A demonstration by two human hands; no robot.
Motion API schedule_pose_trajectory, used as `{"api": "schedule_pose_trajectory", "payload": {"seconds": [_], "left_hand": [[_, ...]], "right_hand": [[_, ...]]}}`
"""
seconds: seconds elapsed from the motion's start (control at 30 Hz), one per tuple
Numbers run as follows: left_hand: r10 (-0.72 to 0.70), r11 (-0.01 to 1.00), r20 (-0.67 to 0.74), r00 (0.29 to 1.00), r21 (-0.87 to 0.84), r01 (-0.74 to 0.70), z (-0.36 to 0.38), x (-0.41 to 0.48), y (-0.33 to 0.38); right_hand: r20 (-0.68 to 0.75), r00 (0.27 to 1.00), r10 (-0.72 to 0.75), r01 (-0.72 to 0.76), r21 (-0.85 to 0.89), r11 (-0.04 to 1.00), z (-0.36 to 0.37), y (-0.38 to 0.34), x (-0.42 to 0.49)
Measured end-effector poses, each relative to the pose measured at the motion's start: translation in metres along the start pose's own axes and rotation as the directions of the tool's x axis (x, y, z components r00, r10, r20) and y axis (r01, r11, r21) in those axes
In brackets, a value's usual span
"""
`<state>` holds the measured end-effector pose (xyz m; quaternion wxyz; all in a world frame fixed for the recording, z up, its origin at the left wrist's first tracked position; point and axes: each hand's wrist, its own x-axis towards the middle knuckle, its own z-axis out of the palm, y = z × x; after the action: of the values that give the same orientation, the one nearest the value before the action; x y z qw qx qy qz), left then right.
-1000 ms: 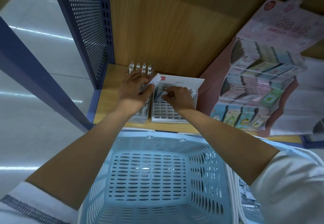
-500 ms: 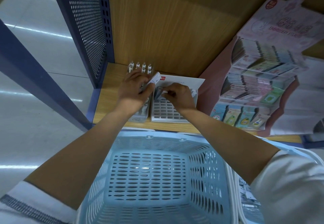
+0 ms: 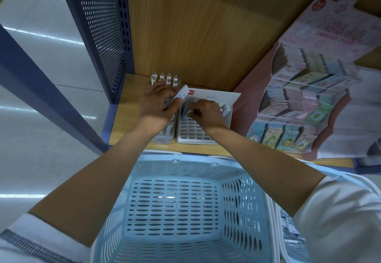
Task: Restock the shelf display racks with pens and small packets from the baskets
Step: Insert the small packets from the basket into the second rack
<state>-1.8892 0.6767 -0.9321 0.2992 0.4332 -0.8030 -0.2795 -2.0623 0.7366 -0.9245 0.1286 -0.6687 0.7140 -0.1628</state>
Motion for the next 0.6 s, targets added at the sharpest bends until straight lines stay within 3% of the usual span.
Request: {"api": "schedule_pose_trajectory", "payload": {"seconds": [0.23,0.5,0.6], "left_hand": [[0.017,1.0,-0.034,0.999,-0.022,-0.018,0.0,-0.0009,0.001],[0.009,1.0,-0.021,1.0,-0.007,-0.009,-0.0012,-0.0011,0.0025],[0.012,1.0,-0.023,1.0,-0.007,-0.012,-0.0008,-0.0009,0.0014]], "right_hand": [[-0.032,0.997,0.07,-0.066,0.113,0.991,0.0011,-0.003,-0.0047],[-0.086,0.99,0.108,-0.1,0.097,0.99,0.0069,-0.0039,-0.0016],[-0.087,0.99,0.11,-0.091,0.202,0.975,0.0073,0.0016,-0.0024]]}}
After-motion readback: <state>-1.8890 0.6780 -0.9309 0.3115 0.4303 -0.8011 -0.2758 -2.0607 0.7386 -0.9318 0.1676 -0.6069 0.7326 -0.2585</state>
